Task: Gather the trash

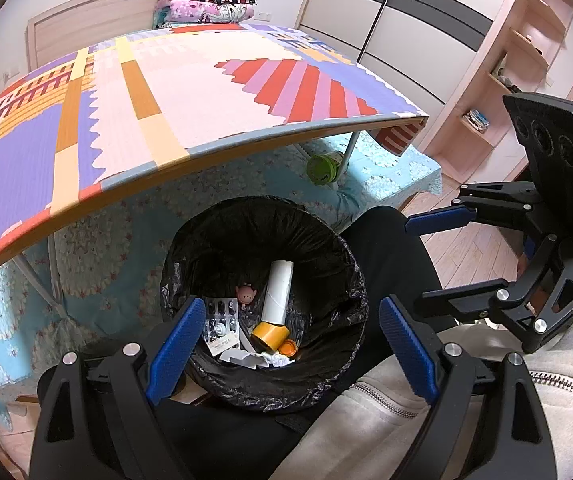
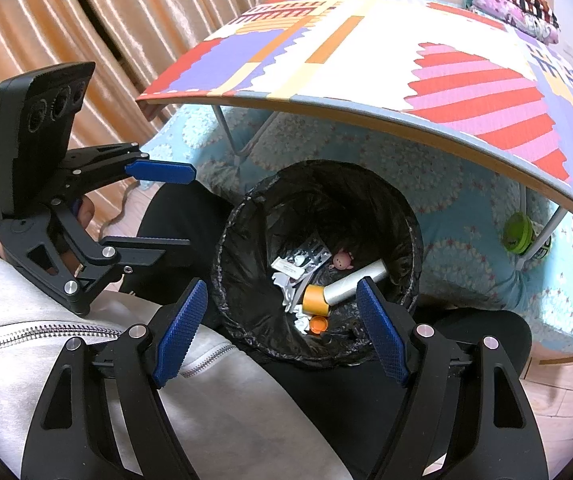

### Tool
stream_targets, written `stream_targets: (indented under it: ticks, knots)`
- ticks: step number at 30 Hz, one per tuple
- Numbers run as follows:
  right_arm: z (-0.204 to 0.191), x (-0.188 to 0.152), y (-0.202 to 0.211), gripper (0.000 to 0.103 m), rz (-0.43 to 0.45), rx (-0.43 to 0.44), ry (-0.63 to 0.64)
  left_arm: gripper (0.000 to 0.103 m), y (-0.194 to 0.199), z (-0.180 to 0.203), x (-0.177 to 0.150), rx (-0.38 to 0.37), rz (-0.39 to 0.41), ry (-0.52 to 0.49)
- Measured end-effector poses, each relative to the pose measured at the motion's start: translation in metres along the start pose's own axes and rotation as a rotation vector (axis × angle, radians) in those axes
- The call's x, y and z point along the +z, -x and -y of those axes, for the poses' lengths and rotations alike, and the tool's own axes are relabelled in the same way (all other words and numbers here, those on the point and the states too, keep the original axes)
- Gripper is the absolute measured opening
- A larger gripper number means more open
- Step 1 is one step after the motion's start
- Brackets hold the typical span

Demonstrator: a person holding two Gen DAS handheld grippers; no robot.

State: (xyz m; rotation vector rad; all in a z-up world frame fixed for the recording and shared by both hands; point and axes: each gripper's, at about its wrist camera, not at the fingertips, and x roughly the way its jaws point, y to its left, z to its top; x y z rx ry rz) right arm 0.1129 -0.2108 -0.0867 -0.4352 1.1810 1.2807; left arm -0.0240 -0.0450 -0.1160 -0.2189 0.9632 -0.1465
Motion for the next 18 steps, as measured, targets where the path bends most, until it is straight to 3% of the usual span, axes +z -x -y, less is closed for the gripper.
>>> stream_targets:
  ticks: [18]
  knots:
    - [-0.0004,0.0003,0.0007,0.077,-0.001,-0.010,0.005,0.085,0.0004,0.0013,0.0011,-0.009,0.003,0.000]
